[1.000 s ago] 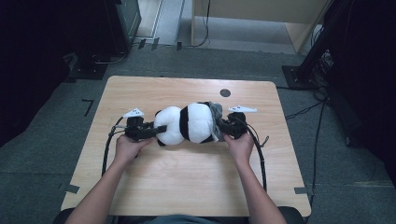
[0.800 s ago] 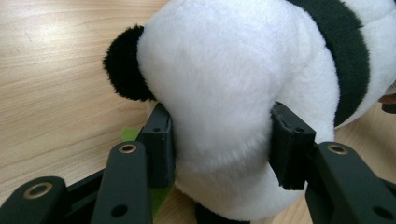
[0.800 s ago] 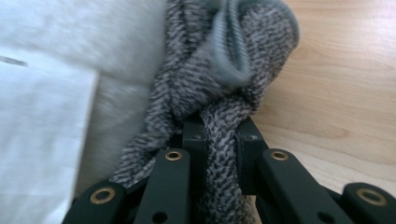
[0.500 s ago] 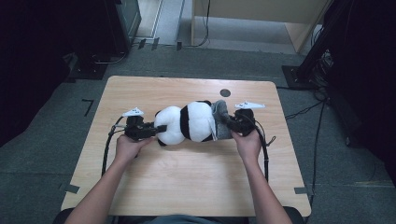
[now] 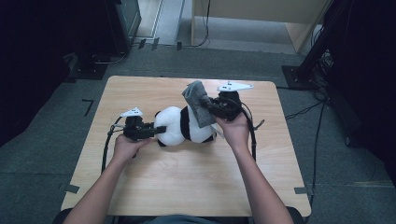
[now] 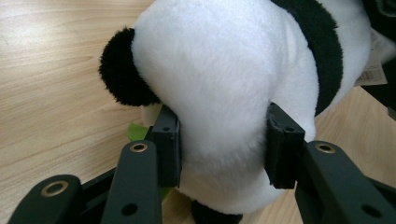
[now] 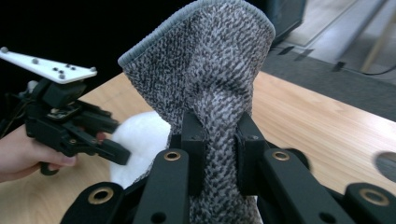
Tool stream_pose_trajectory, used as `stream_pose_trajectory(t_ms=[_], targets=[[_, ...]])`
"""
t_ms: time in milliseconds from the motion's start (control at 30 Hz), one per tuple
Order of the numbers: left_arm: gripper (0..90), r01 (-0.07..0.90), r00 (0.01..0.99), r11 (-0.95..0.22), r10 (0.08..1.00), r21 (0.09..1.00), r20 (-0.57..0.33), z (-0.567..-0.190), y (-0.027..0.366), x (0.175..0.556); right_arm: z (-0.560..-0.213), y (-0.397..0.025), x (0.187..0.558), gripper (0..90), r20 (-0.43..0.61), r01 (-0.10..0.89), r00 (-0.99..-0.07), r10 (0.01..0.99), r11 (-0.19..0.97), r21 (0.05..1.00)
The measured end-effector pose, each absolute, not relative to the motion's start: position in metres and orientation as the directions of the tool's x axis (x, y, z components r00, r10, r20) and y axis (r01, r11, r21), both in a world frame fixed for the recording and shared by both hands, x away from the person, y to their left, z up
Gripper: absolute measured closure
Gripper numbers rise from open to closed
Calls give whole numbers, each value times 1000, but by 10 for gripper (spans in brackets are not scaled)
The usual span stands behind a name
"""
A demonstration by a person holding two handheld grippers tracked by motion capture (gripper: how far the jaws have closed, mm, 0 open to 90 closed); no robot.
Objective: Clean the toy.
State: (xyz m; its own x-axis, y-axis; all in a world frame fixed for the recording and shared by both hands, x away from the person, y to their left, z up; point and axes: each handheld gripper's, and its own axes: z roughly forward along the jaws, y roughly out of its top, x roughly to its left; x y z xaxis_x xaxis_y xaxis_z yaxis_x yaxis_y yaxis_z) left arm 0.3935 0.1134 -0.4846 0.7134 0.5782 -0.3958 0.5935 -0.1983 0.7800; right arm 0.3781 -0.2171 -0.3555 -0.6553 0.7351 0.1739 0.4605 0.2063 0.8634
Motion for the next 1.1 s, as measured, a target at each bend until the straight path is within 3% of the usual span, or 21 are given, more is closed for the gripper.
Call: stream_pose_trajectory(t_ms=[167,333,400,800,1100], targets=[[528,591,707,-192,591,783,-389,-488,114,394,-378,-204,400,793,193,531,-651,734,259,807],[331,599,693,-172,600,782,-399,-489,115,396,-388,-204,409,797,171,539,-638,751,276,796],[303,592,694,-168,604,789,-391,-488,116,395,-391,-203,411,798,171,542,-634,754,275,794],[297,504,724,-203,629,839,-283,-490,122,368,-402,-210,424,800,199,569,-595,779,233,789],[262,489,733,-227,631,842,-256,-501,106,362,-405,-211,429,800,190,568,-589,786,234,789]])
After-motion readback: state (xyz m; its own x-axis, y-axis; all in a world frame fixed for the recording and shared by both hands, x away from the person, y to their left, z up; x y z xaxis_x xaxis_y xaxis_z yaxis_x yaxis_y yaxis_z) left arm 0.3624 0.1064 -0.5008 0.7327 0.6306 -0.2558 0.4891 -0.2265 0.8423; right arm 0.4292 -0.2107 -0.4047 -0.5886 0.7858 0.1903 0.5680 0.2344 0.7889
